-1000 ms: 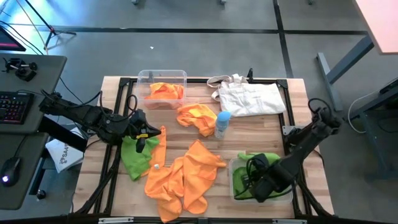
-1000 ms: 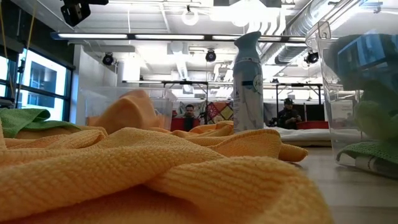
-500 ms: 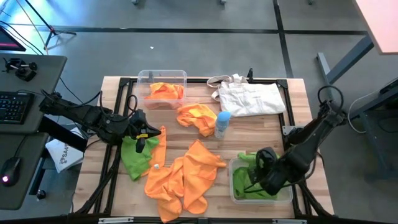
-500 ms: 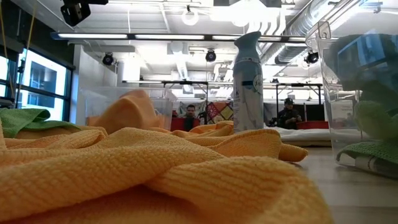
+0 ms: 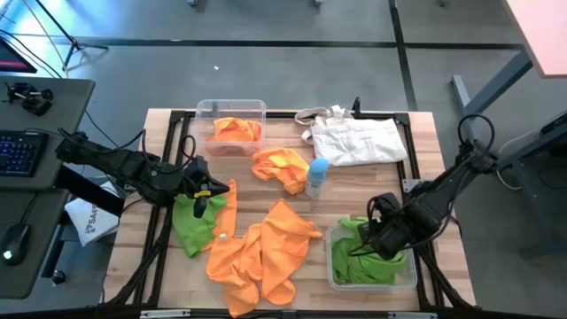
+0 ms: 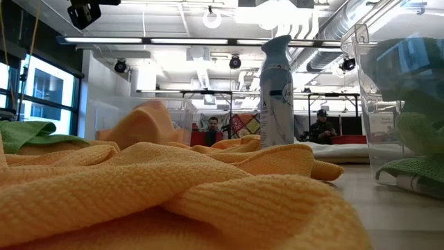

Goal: Sort microfiber towel by color & place in baskets
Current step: Put the green microfiber towel into the bottom transparent bin

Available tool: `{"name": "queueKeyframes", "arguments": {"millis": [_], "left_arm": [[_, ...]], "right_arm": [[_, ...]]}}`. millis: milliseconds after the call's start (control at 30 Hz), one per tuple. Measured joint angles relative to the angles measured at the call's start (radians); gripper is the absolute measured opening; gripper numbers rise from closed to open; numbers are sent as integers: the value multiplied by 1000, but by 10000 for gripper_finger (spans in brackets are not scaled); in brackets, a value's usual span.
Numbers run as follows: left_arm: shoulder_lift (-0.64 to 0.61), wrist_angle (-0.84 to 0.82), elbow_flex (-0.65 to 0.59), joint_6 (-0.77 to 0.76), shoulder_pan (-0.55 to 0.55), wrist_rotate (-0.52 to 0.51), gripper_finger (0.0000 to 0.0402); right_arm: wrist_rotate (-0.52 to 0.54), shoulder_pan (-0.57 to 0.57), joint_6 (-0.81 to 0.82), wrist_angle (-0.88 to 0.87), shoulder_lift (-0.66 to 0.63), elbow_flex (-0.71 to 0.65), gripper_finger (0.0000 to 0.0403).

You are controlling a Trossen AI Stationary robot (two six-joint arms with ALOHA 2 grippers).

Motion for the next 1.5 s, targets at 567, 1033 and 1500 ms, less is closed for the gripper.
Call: {"name": "queueKeyframes", "arguments": {"millis": [567, 1033, 1500], "left_arm": [[0, 0, 0, 0, 0, -8, 0], [0, 0, 0, 0, 0, -12, 0], [0, 0, 0, 11, 0, -12, 0]], "right_arm": [[-30, -58, -136, -8, 106, 0, 124], [-27, -15, -134, -46, 106, 175, 4], [-74, 133, -33, -77, 105, 409, 1]]}}
